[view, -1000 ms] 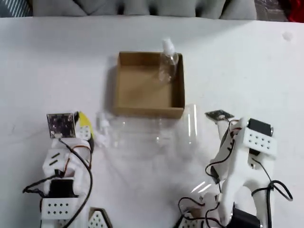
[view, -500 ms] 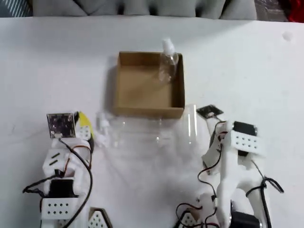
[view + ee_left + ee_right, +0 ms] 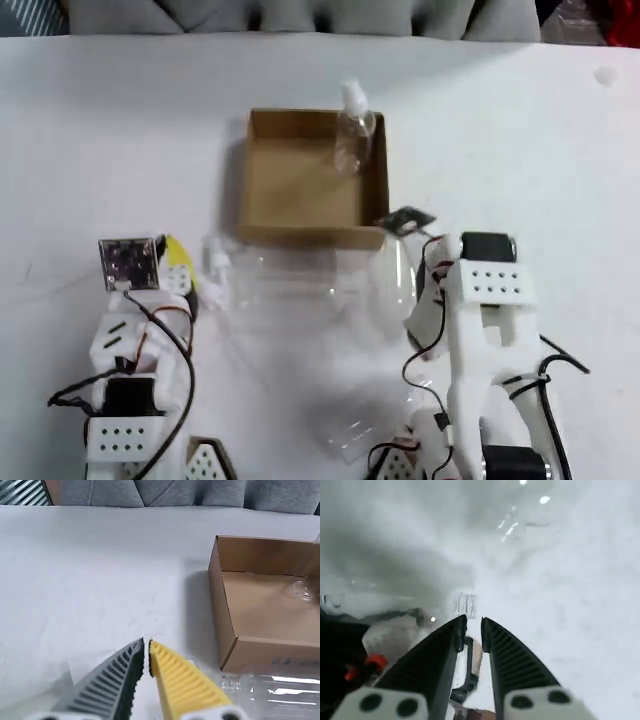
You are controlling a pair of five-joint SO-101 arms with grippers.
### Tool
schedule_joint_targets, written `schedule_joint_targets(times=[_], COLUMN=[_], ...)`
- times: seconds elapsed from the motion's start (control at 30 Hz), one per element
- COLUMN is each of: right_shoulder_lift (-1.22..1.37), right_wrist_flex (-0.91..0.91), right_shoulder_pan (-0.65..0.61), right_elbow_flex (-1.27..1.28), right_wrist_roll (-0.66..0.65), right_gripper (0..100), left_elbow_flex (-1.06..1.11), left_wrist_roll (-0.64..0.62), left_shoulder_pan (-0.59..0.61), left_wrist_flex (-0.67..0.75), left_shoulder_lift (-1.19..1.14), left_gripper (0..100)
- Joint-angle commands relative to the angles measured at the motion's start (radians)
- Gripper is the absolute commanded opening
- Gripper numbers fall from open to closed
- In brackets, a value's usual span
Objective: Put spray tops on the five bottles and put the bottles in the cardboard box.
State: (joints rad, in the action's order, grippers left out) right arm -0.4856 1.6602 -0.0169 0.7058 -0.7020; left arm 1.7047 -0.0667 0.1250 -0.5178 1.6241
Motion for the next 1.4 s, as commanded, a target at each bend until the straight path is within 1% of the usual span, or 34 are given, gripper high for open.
schedule_joint_targets(times=[0.0, 0.07, 0.1, 0.23, 0.3, 0.43, 0.6, 0.7, 0.77, 1.03, 1.07, 1.2, 1.23, 1.3, 1.37], right_shoulder_lift=[-0.019, -0.01, -0.015, -0.019, -0.021, -0.021, -0.021, -0.021, -0.013, -0.013, -0.012, -0.012, -0.012, -0.012, -0.021], right_wrist_flex=[0.059, 0.059, 0.059, 0.059, 0.059, 0.059, 0.059, 0.058, 0.041, -0.067, -0.104, -0.32, -0.364, -0.404, -0.392], right_shoulder_pan=[-0.025, -0.041, -0.051, -0.13, -0.166, -0.232, -0.315, -0.38, -0.401, -0.414, -0.41, -0.414, -0.415, -0.441, -0.456], right_elbow_flex=[-0.061, -0.051, -0.035, 0.032, 0.068, 0.14, 0.23, 0.275, 0.281, 0.316, 0.321, 0.361, 0.377, 0.4, 0.4], right_wrist_roll=[-0.192, -0.272, -0.313, -0.44, -0.485, -0.609, -0.704, -0.707, -0.704, -0.701, -0.68, -0.448, -0.414, -0.408, -0.4], right_gripper=[2.2, 3.3, 5.7, 20.8, 25.3, 25.7, 25.8, 25.8, 25.8, 25.8, 25.8, 25.8, 25.8, 25.8, 25.8], left_elbow_flex=[-0.006, -0.006, -0.006, -0.006, -0.006, -0.006, -0.006, -0.006, -0.006, -0.006, -0.006, -0.006, -0.006, -0.006, -0.006], left_wrist_roll=[0.014, 0.014, 0.014, 0.014, 0.014, 0.014, 0.014, 0.014, 0.014, 0.014, 0.014, 0.014, 0.014, 0.014, 0.014], left_shoulder_pan=[0.01, 0.01, 0.01, 0.01, 0.01, 0.012, 0.012, 0.012, 0.012, 0.012, 0.012, 0.012, 0.012, 0.012, 0.012], left_wrist_flex=[0.031, 0.031, 0.031, 0.031, 0.031, 0.031, 0.034, 0.035, 0.035, 0.037, 0.035, 0.035, 0.035, 0.035, 0.035], left_shoulder_lift=[0.01, 0.01, 0.01, 0.01, 0.01, 0.01, 0.01, 0.01, 0.01, 0.01, 0.01, 0.01, 0.01, 0.01, 0.01], left_gripper=[2, 2, 2, 2, 2, 2, 2, 2, 2, 2, 2, 2, 2, 2, 2])
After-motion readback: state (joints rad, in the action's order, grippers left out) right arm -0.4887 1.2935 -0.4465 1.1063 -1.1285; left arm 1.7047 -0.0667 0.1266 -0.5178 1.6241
